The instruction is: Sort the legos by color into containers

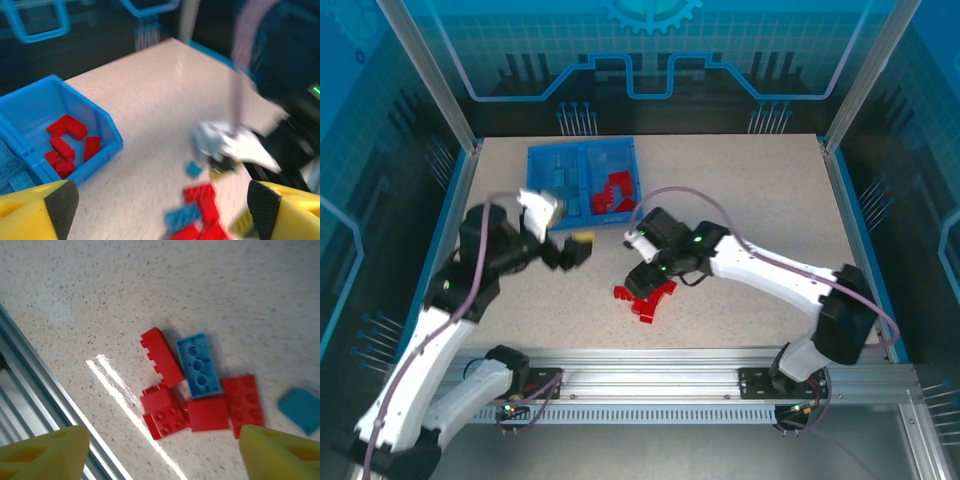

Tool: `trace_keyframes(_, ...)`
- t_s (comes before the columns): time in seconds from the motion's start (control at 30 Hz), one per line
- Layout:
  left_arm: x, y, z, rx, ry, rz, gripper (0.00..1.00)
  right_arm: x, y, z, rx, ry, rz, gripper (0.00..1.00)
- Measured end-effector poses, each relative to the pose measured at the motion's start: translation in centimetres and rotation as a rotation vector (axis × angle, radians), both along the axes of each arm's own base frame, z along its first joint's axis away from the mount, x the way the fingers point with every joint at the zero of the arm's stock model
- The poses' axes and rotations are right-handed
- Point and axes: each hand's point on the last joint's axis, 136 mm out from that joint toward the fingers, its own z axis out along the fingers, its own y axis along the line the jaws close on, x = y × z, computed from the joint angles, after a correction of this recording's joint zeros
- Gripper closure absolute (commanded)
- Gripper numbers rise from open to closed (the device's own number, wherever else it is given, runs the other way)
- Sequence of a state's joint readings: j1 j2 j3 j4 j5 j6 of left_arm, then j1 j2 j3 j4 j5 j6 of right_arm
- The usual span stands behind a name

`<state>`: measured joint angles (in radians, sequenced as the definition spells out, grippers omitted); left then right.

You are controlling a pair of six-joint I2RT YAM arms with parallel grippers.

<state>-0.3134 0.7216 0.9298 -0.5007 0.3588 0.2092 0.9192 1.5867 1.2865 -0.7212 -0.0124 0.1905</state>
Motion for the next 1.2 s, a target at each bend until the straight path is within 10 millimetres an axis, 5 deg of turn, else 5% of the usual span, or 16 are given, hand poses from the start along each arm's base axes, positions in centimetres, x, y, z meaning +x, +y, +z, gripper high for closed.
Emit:
trace_keyframes(0.17, -7.8, 0.1, -5.9, 0.207, -0.193, -0.277, 0.01, 0.6, 2.2, -4.3, -0.12, -0.016, 0.107, 0.39)
trace_keyframes(0.3, -10.6, 0.3, -8.3, 0.295, -0.257, -0.385, 0.01, 1.4, 3.8, -6.3, -0.183, -0.048, 0.174, 0.49)
trace_keyframes(0.57, -11.3, 0.1, -10.9, 0.342, -0.242, -0.466, 0.01, 1.7, 7.1, -9.2, -0.268, -0.113, 0.297, 0.55)
trace_keyframes(0.8, -11.3, 0.1, -11.3, 0.348, -0.246, -0.476, 0.01, 1.6, 6.1, -10.9, -0.338, -0.12, 0.308, 0.55)
trace_keyframes(1.2, -11.2, 0.0, -11.7, 0.349, -0.24, -0.477, 0.01, 1.2, 5.1, -11.7, -0.366, -0.104, 0.315, 0.85)
